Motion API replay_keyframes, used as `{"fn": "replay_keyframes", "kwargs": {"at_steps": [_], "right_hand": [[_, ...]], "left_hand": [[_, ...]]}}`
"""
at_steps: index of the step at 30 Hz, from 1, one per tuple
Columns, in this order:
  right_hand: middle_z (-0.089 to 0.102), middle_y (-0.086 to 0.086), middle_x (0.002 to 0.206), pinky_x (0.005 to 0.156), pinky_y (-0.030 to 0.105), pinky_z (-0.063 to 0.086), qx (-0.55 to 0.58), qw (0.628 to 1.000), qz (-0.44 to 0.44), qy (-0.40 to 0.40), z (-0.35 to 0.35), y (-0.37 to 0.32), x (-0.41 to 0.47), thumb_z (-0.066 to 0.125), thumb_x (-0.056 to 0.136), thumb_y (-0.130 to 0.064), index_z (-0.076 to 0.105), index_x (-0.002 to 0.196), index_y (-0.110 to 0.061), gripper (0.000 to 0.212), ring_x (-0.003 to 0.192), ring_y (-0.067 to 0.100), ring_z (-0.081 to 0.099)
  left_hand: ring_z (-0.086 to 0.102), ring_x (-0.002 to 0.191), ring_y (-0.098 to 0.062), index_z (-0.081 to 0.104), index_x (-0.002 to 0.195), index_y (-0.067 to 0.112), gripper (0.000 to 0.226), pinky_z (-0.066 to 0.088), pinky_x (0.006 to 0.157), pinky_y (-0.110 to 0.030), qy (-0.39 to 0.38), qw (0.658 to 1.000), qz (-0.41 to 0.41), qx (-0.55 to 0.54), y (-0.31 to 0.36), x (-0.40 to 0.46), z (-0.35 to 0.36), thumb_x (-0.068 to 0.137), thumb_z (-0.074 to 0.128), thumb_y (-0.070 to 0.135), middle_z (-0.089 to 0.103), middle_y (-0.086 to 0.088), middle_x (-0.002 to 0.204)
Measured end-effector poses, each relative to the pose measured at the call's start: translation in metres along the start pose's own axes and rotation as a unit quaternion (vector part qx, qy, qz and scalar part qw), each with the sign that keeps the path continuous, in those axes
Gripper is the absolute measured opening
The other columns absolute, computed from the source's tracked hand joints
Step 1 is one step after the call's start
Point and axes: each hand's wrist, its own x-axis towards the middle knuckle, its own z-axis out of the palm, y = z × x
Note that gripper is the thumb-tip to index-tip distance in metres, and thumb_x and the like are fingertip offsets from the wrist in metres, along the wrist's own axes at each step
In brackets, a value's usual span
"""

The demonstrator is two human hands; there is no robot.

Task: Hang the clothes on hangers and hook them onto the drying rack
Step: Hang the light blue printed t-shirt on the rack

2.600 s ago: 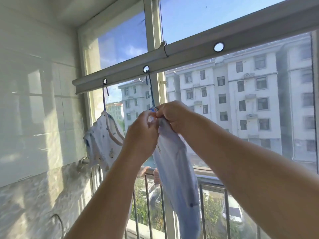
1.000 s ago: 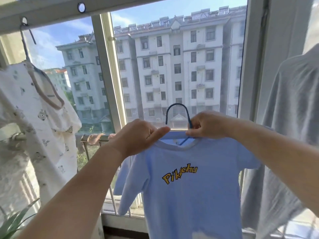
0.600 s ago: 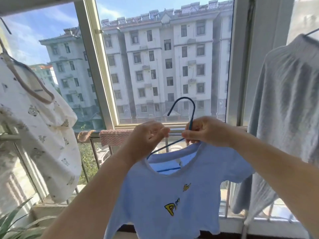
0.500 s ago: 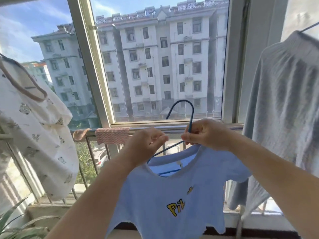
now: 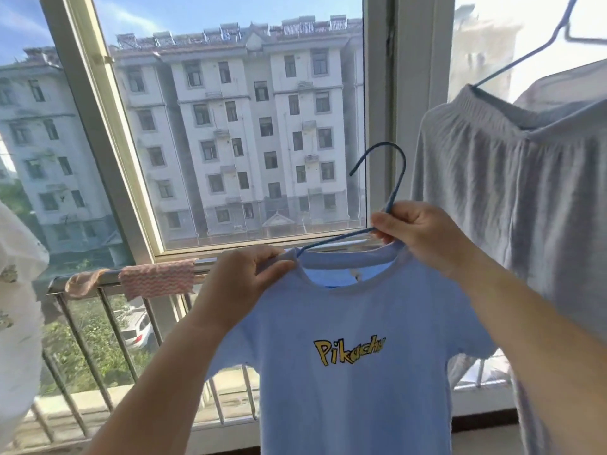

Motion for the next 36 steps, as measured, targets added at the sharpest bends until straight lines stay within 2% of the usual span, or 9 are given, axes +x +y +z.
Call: {"fn": "replay_keyframes", "kwargs": {"at_steps": [4, 8, 12, 16, 20, 23, 26, 29, 36], "right_hand": [[0.065, -0.015, 0.057, 0.061, 0.007, 0.045, -0.009, 1.000, 0.007, 0.001, -0.012, 0.001, -0.009, 0.058, 0.089, -0.025, 0.066, 0.068, -0.021, 0.023, 0.060, -0.002, 0.058], [0.063, -0.011, 0.062, 0.060, 0.003, 0.039, -0.055, 0.998, -0.003, -0.008, -0.013, -0.001, -0.019, 0.058, 0.089, -0.028, 0.066, 0.067, -0.023, 0.024, 0.061, -0.002, 0.054], [0.059, 0.000, 0.064, 0.055, 0.006, 0.036, -0.070, 0.997, -0.003, 0.018, -0.023, -0.001, -0.027, 0.059, 0.088, -0.029, 0.066, 0.065, -0.026, 0.024, 0.058, 0.000, 0.049], [0.057, 0.001, 0.067, 0.055, 0.008, 0.036, -0.091, 0.995, 0.000, 0.048, -0.032, 0.002, -0.031, 0.058, 0.089, -0.031, 0.069, 0.074, -0.017, 0.023, 0.056, 0.000, 0.048], [0.068, -0.007, 0.082, 0.067, 0.015, 0.047, -0.097, 0.995, 0.005, 0.036, -0.033, -0.002, -0.028, 0.051, 0.090, -0.039, 0.061, 0.080, -0.034, 0.015, 0.064, -0.001, 0.064], [0.066, -0.008, 0.086, 0.056, 0.007, 0.043, -0.151, 0.988, -0.013, 0.033, -0.039, -0.009, -0.023, 0.048, 0.092, -0.041, 0.060, 0.091, -0.033, 0.014, 0.055, -0.001, 0.060], [0.066, -0.008, 0.078, 0.061, 0.017, 0.043, -0.177, 0.982, -0.040, 0.060, -0.045, -0.021, -0.012, 0.049, 0.092, -0.041, 0.062, 0.095, -0.032, 0.016, 0.057, -0.008, 0.055], [0.066, -0.010, 0.071, 0.072, 0.032, 0.048, -0.207, 0.969, -0.061, 0.117, -0.051, -0.035, 0.009, 0.050, 0.091, -0.042, 0.064, 0.086, -0.031, 0.018, 0.069, 0.004, 0.059], [0.064, -0.004, 0.069, 0.067, 0.033, 0.045, -0.263, 0.934, -0.113, 0.214, -0.067, -0.090, 0.064, 0.048, 0.091, -0.043, 0.056, 0.069, -0.025, 0.029, 0.069, 0.023, 0.057]], "left_hand": [[0.053, 0.062, 0.003, 0.074, 0.083, 0.016, 0.021, 0.042, 0.064, -0.019, -0.027, 0.998, 0.030, -0.047, 0.013, 0.007, 0.007, 0.082, 0.064, 0.034, 0.071, -0.001, 0.069], [0.056, 0.067, -0.016, 0.070, 0.081, 0.005, 0.037, 0.043, 0.070, -0.029, -0.061, 0.996, 0.067, -0.022, 0.027, 0.011, 0.023, 0.080, 0.056, 0.039, 0.070, -0.017, 0.078], [0.056, 0.064, -0.016, 0.070, 0.080, 0.010, 0.033, 0.047, 0.070, -0.034, -0.063, 0.996, 0.067, -0.012, 0.031, 0.007, 0.028, 0.079, 0.055, 0.040, 0.068, -0.013, 0.074], [0.056, 0.069, -0.009, 0.068, 0.082, 0.018, 0.014, 0.042, 0.065, -0.021, -0.030, 0.997, 0.067, -0.012, 0.032, 0.007, 0.032, 0.085, 0.060, 0.029, 0.065, 0.003, 0.069], [0.056, 0.071, -0.021, 0.060, 0.085, 0.015, 0.029, 0.042, 0.067, -0.033, 0.022, 0.989, 0.109, 0.094, 0.041, 0.018, 0.038, 0.088, 0.041, 0.036, 0.057, 0.005, 0.077], [0.061, 0.073, -0.024, 0.060, 0.088, 0.018, 0.041, 0.037, 0.066, -0.033, 0.031, 0.966, 0.160, 0.202, 0.050, 0.030, 0.040, 0.088, 0.025, 0.040, 0.062, 0.002, 0.080], [0.059, 0.089, -0.024, 0.058, 0.105, 0.021, 0.050, 0.035, 0.076, -0.035, 0.019, 0.965, 0.138, 0.221, 0.063, 0.045, 0.040, 0.088, 0.016, 0.042, 0.061, 0.000, 0.094], [0.049, 0.111, -0.021, 0.044, 0.130, 0.026, 0.039, 0.031, 0.092, -0.035, 0.046, 0.974, 0.112, 0.191, 0.080, 0.062, 0.033, 0.096, 0.030, 0.037, 0.052, 0.002, 0.115], [0.005, 0.142, -0.016, -0.001, 0.145, 0.035, 0.066, 0.005, 0.115, -0.038, 0.082, 0.966, 0.131, 0.207, 0.115, 0.099, 0.016, 0.092, 0.037, 0.046, 0.005, 0.003, 0.155]]}}
